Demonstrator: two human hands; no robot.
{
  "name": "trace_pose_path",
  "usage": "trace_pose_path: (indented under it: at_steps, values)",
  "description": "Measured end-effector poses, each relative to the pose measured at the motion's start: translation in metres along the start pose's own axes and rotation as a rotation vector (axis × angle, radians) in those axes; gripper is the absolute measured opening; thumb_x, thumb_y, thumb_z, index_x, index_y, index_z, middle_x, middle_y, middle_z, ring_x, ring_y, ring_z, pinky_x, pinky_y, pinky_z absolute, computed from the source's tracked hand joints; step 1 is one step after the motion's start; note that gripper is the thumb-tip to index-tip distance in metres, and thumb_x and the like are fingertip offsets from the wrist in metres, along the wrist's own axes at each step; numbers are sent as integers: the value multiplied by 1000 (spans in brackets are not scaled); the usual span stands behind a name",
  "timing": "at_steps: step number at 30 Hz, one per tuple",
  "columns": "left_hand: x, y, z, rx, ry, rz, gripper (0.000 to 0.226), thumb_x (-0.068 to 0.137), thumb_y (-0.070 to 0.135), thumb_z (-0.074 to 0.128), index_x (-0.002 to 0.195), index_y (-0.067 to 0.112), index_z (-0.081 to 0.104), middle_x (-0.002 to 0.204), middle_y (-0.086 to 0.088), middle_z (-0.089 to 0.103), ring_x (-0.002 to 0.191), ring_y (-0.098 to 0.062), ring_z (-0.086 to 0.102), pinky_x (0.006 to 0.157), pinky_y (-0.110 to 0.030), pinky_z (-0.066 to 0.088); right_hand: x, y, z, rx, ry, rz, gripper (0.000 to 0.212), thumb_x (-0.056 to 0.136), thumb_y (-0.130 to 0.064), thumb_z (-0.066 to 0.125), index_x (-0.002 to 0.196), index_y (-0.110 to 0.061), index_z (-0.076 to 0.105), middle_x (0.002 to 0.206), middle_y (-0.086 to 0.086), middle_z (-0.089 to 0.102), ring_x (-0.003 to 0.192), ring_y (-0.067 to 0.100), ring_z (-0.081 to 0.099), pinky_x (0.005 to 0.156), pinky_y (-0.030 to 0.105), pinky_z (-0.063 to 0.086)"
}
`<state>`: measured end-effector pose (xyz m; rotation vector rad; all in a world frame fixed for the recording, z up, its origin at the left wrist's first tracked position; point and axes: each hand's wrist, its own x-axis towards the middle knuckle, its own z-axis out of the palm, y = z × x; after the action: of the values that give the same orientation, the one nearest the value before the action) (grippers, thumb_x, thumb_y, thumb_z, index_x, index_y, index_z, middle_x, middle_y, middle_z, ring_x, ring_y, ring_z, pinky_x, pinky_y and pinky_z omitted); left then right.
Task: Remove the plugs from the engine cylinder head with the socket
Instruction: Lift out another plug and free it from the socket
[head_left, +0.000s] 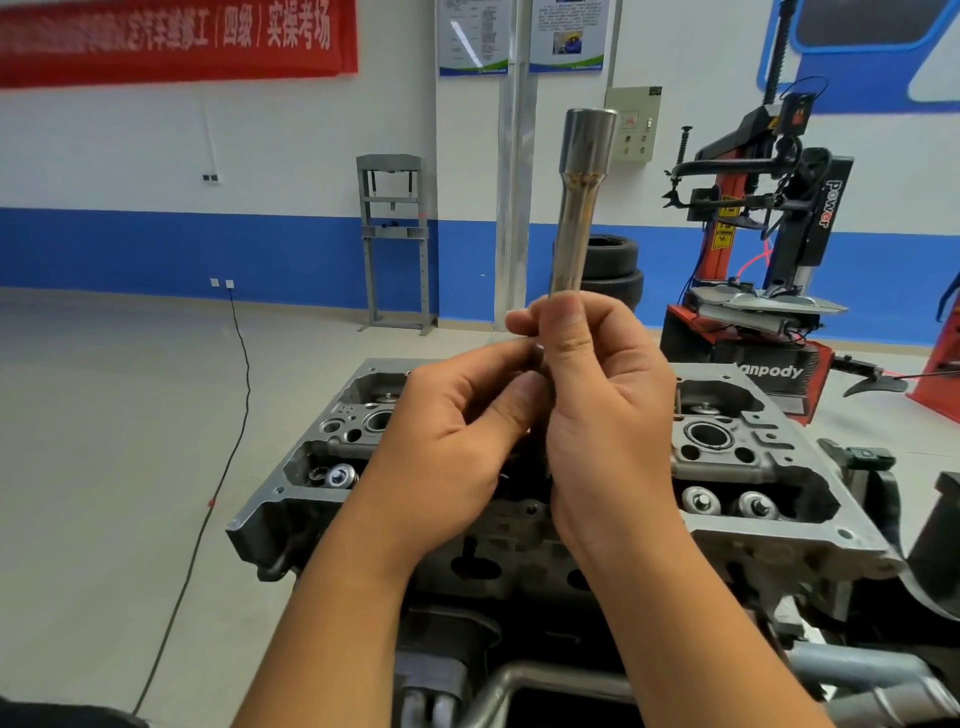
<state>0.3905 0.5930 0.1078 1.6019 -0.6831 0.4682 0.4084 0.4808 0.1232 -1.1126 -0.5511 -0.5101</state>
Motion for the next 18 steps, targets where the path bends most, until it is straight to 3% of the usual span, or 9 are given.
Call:
trace_pose_path:
  at_steps: [3, 6, 9, 10, 14, 18]
  values:
    - [0, 1, 0, 7, 40, -22, 32, 103, 10, 59, 125, 30, 69, 110, 2, 79, 106, -17, 75, 89, -33, 63, 1, 2, -1, 23, -8, 41, 26, 95, -44, 59, 86, -27, 76, 93, 2, 76, 92, 19, 72, 86, 41, 60]
    - [-1, -1, 2, 51, 123, -24, 32, 96, 7, 71, 120, 28, 71, 103, 2, 80, 98, -17, 77, 82, -35, 65, 0, 0, 0, 63, -10, 51, 16, 93, -42, 68, 84, -31, 74, 90, 2, 76, 85, 16, 73, 78, 34, 62]
    - [0, -2, 4, 116, 188, -22, 30, 89, 14, 81, 115, 26, 73, 97, 1, 79, 91, -19, 77, 74, -37, 66, -2, -2, 0, 70, -8, 50, 21, 82, -49, 77, 82, -29, 70, 87, 4, 72, 76, 18, 71, 72, 47, 64]
    - [0, -2, 4, 135, 177, -18, 29, 90, 15, 80, 116, 28, 73, 97, 3, 79, 92, -17, 77, 75, -35, 65, -1, -2, 0, 66, -12, 45, 24, 80, -51, 75, 82, -28, 70, 86, 3, 72, 76, 18, 70, 72, 47, 63]
    - [-1, 2, 2, 51, 3, -9, 29, 103, 11, 60, 127, 24, 69, 114, 5, 78, 110, -13, 74, 91, -27, 60, 0, 0, -1, 64, -14, 17, 26, 88, -49, 64, 84, -24, 69, 89, 1, 75, 84, 14, 70, 78, 30, 59]
    - [0, 2, 3, 82, 114, -6, 29, 95, 9, 73, 114, 31, 72, 102, 6, 80, 97, -12, 77, 81, -25, 62, 0, 0, -1, 97, -31, 82, 35, 90, -51, 59, 86, -20, 74, 90, 5, 75, 85, 20, 72, 79, 39, 62]
